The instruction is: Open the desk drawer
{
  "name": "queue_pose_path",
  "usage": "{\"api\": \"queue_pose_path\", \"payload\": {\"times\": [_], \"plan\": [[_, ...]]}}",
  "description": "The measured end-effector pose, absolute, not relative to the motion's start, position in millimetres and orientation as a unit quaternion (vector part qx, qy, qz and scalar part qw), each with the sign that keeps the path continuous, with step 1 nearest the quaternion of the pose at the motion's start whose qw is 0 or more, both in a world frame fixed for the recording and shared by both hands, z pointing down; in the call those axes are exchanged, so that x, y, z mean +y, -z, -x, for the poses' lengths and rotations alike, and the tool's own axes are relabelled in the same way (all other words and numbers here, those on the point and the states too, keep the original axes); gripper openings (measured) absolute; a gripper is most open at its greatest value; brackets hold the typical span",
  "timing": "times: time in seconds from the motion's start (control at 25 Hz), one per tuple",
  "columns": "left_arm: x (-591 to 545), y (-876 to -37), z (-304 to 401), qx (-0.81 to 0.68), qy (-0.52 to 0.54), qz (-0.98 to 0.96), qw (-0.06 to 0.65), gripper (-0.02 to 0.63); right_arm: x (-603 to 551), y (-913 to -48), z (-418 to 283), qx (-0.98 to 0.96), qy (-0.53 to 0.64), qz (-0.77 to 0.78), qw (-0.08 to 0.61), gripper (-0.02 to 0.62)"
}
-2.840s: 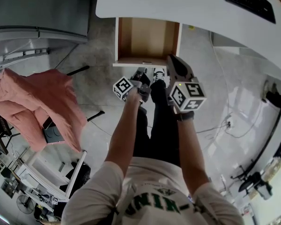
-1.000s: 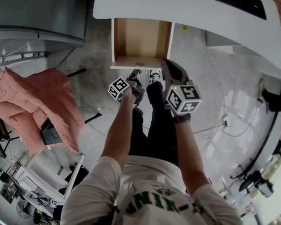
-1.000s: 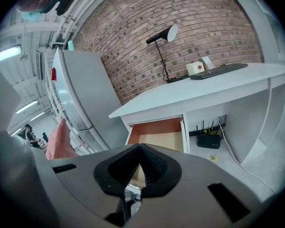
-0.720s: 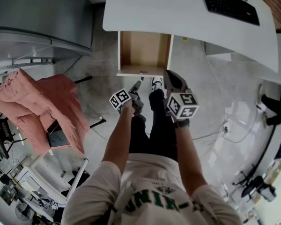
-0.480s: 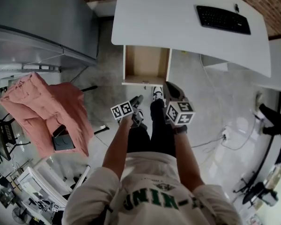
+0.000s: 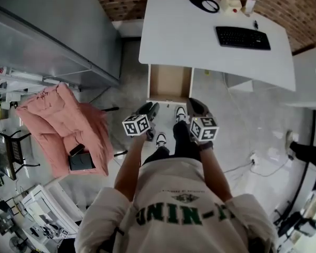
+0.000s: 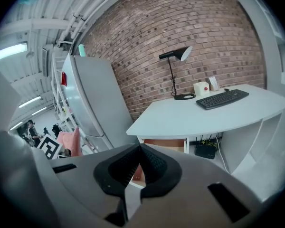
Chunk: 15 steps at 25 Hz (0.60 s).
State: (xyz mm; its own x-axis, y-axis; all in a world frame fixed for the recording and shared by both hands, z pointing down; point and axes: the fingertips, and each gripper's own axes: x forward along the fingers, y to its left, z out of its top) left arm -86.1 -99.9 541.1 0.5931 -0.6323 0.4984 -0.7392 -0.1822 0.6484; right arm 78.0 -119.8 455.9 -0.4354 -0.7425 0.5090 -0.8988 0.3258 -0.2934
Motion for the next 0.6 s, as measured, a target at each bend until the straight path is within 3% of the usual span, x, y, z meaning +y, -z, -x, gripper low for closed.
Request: {"api": "queue_pose_path", "payload": {"times": [0.44, 0.6], "plan": [[-146.1, -382.6, 106.6, -0.478, -0.062, -0.839, 0.251, 0.161, -147.1, -363.5, -52.9, -0.82, -0.191, -0.532, 0.09, 0.003], [-158.5, -331.7, 105.2, -0.487, -0.059, -0.851, 0.188, 0.113, -155.0, -328.5, -43.8, -0.827, -0.162, -0.534, 0.065, 0.003]]}}
